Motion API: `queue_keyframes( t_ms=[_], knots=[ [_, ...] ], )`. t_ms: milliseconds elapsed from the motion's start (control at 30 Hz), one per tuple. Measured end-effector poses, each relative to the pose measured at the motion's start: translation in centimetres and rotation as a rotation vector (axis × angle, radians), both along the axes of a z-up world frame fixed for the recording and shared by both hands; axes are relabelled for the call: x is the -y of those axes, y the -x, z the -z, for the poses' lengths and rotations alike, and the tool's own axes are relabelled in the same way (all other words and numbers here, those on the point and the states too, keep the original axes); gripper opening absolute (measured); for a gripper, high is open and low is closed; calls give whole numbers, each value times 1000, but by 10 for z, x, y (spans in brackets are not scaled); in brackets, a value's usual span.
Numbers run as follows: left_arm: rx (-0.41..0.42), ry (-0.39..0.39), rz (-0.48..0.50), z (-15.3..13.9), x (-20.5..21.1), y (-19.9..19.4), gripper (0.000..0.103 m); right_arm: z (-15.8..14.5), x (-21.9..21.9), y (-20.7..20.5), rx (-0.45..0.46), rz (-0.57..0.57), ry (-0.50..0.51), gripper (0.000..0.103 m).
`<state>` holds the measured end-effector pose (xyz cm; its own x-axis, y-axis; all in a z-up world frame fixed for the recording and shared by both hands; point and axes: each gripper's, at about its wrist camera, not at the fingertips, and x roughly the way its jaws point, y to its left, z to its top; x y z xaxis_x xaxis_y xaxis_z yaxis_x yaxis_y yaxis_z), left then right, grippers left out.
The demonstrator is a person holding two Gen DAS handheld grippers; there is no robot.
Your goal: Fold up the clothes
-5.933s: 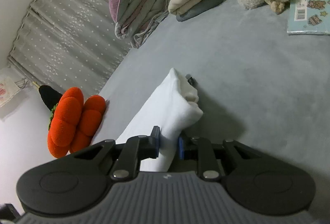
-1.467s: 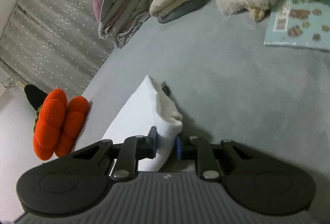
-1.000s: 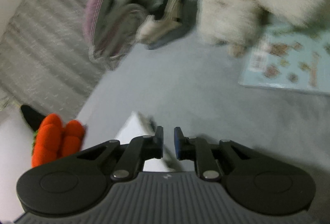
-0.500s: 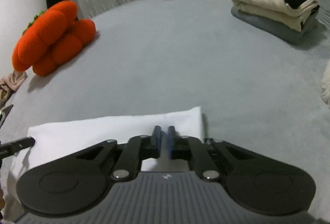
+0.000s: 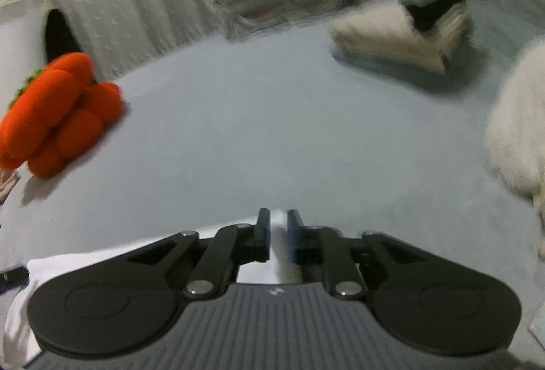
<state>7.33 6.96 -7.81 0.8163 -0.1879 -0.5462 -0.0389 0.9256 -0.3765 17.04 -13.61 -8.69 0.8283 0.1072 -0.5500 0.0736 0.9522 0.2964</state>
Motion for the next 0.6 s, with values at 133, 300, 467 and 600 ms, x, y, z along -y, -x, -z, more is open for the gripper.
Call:
queue_keyframes(
  t_ms=[133,300,467,600],
  knots=[
    [-28,-57,44,8,24,-11,42,6,-55,-9,8,-230,5,18],
    [-86,-149,-11,22,24,-19,40,24,-81,-23,-28,-275,135,5],
    [-91,-142,3,22,16,-18,37,26,-62,-17,-44,-243,88,0],
    [-100,-102,-8,21,9,-19,32,23,-46,-3,-40,-197,81,0]
  ],
)
